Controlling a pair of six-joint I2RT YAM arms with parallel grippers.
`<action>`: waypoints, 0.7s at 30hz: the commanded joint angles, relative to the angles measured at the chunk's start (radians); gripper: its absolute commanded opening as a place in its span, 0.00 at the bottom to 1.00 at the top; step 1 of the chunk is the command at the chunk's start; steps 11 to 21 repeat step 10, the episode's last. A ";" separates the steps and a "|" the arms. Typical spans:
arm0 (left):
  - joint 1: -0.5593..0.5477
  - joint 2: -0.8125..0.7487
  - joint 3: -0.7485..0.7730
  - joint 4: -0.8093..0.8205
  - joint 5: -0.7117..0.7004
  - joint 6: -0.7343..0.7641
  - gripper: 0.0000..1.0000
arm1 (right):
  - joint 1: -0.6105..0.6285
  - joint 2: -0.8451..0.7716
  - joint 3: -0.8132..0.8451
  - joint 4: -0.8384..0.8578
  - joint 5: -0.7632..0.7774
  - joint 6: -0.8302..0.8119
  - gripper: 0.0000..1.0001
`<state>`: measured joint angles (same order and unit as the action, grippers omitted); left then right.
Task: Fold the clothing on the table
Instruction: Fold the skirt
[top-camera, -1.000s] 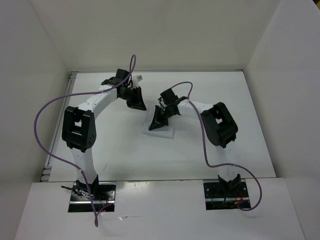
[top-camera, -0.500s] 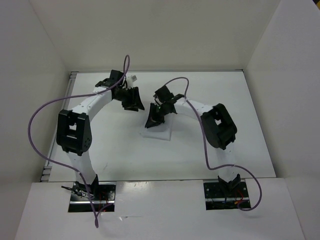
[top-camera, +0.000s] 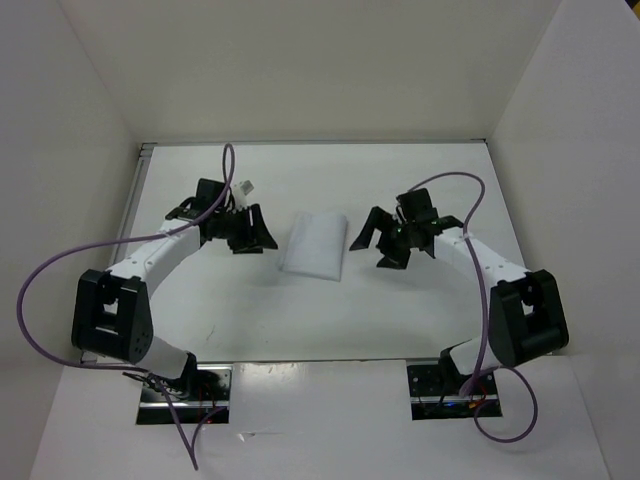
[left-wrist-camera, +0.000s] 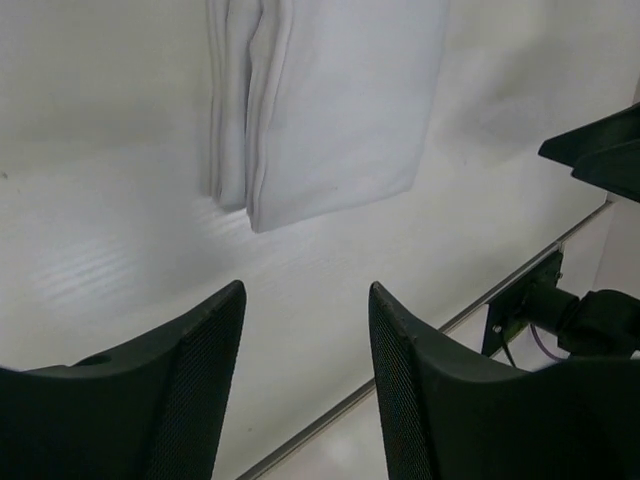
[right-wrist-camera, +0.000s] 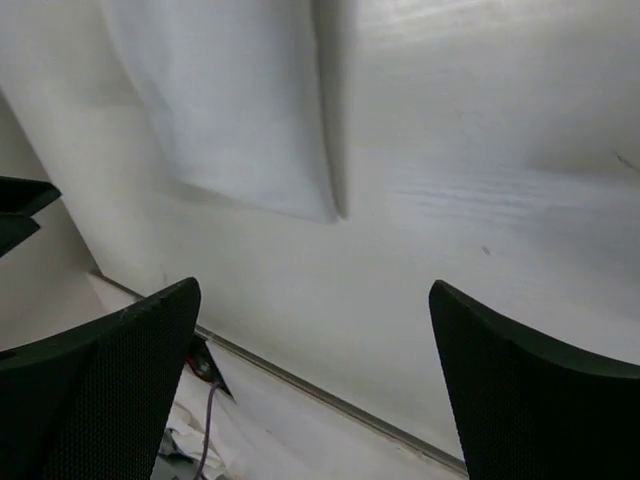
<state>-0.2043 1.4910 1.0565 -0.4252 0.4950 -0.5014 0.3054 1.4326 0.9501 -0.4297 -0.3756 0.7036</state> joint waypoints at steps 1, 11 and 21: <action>0.005 -0.076 -0.079 0.054 0.028 -0.031 0.60 | 0.011 -0.095 -0.074 -0.014 0.021 0.031 1.00; 0.005 -0.118 -0.093 0.063 0.028 0.014 0.62 | 0.011 -0.258 -0.166 -0.044 0.056 0.063 1.00; 0.005 -0.118 -0.093 0.063 0.028 0.014 0.62 | 0.011 -0.258 -0.166 -0.044 0.056 0.063 1.00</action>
